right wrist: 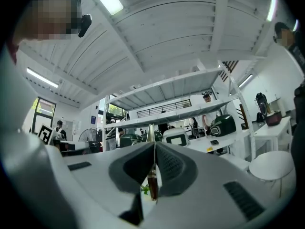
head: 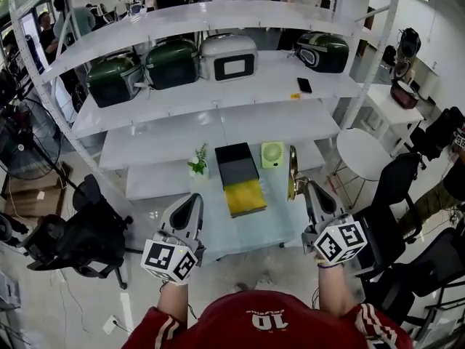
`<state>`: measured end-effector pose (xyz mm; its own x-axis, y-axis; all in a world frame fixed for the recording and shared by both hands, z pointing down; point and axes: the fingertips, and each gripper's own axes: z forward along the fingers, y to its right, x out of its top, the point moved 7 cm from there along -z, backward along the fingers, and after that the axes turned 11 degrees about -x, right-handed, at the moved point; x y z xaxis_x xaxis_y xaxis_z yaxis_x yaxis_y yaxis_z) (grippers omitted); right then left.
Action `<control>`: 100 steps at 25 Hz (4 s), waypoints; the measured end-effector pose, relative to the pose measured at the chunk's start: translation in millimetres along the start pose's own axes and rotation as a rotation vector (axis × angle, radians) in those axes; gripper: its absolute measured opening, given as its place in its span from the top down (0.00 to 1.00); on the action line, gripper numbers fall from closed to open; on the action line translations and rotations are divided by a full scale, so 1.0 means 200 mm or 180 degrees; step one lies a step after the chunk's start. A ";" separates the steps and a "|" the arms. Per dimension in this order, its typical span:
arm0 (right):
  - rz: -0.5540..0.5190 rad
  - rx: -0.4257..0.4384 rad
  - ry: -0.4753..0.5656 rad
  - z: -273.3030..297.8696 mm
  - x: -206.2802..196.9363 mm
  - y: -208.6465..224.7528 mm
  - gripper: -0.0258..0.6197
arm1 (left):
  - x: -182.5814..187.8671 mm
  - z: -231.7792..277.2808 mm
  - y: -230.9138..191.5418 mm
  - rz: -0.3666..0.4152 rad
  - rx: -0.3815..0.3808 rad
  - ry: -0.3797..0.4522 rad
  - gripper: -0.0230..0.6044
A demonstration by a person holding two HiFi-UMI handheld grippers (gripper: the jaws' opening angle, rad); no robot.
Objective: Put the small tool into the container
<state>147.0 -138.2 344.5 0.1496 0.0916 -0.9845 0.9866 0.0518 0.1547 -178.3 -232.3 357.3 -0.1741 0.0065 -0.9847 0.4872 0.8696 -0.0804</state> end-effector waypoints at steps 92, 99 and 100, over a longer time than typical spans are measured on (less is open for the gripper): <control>-0.1117 0.1905 -0.3093 1.42 -2.35 0.30 0.94 | -1.10 0.85 -0.52 -0.0507 0.0864 -0.0939 0.96; -0.1361 0.1913 -0.3086 1.44 -2.45 0.24 0.94 | -1.10 0.80 -0.53 -0.0510 0.0946 -0.0959 0.96; -0.1378 0.1910 -0.3078 1.44 -2.46 0.23 0.94 | -1.10 0.79 -0.53 -0.0513 0.0963 -0.0959 0.96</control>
<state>136.4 -466.9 813.0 -0.4652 -0.6112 -0.6403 0.8020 -0.5972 -0.0126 -56.3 -404.5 557.2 -0.0333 -0.3000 -0.9534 0.7102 0.6641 -0.2338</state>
